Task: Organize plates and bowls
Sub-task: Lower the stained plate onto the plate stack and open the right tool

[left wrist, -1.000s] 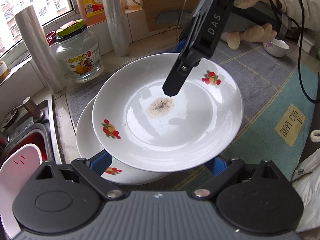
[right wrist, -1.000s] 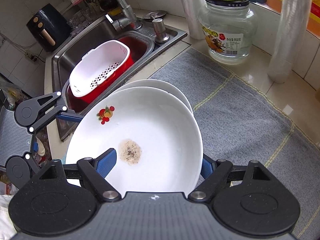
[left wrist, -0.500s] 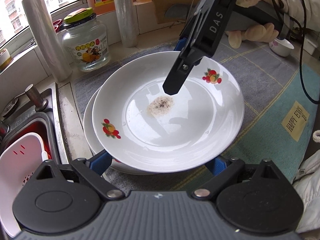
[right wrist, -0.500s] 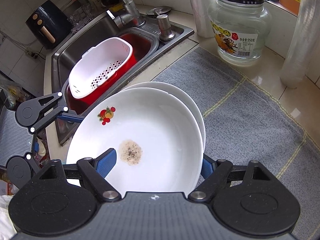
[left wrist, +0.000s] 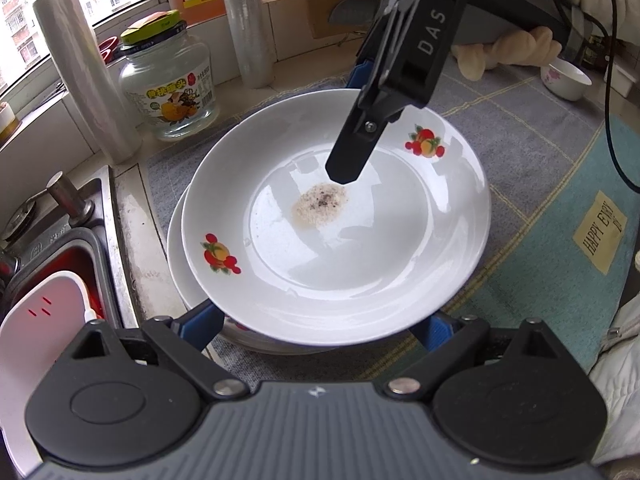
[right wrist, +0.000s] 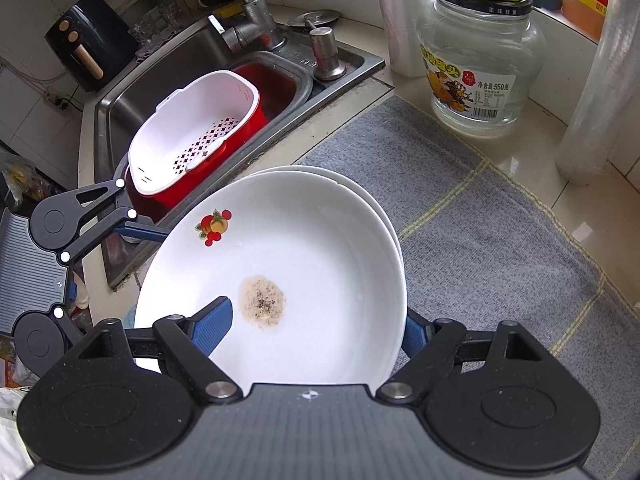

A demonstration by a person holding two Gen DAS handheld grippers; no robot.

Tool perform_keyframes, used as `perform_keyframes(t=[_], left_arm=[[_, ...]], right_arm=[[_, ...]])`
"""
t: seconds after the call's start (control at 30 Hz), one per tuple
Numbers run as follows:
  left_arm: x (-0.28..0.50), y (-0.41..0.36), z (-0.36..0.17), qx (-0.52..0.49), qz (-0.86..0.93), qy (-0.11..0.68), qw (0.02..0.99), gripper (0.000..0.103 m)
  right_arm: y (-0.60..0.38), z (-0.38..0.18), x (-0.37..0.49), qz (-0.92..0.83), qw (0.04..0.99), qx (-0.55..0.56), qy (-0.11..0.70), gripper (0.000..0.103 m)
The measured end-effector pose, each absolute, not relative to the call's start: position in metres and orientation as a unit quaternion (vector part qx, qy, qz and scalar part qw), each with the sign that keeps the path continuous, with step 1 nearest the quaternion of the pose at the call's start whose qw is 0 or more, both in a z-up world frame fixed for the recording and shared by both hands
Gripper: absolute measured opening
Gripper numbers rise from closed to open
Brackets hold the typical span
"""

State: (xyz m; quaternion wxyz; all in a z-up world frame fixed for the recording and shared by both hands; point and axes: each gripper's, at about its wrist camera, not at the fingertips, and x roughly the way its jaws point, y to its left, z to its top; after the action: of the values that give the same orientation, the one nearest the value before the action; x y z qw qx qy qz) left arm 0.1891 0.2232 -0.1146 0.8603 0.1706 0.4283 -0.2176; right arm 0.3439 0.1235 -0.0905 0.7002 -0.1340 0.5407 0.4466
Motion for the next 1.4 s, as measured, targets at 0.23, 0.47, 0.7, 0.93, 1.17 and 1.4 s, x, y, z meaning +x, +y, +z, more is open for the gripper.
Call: perform_keyframes(t=[0.23,0.47,0.7,0.93,1.17,1.4], left_arm=[[0.200,0.220,-0.116,0.157,-0.236,0.436,0.854,0.098],[0.205,0.222,-0.120,0.144,-0.241,0.453,0.846,0.098],[0.208,0.224,-0.121,0.133,-0.241,0.460,0.844,0.098],[0.200,0.225,-0.113,0.139,-0.232,0.458,0.847,0.098],[0.196,0.227,-0.109,0.154,-0.223,0.450,0.851,0.099],[0.191,0.229,-0.106,0.162,-0.214,0.444,0.855,0.099]], right_arm=[[0.113,-0.096,0.344,0.428,0.703,-0.130,0.552,0.089],[0.114,-0.096,0.347,0.425,0.703,-0.127,0.556,0.089],[0.125,-0.099,0.349,0.417,0.703,-0.148,0.558,0.091],[0.126,-0.104,0.352,0.417,0.700,-0.139,0.562,0.091],[0.129,-0.106,0.352,0.418,0.701,-0.137,0.561,0.091],[0.130,-0.106,0.350,0.418,0.703,-0.137,0.559,0.091]])
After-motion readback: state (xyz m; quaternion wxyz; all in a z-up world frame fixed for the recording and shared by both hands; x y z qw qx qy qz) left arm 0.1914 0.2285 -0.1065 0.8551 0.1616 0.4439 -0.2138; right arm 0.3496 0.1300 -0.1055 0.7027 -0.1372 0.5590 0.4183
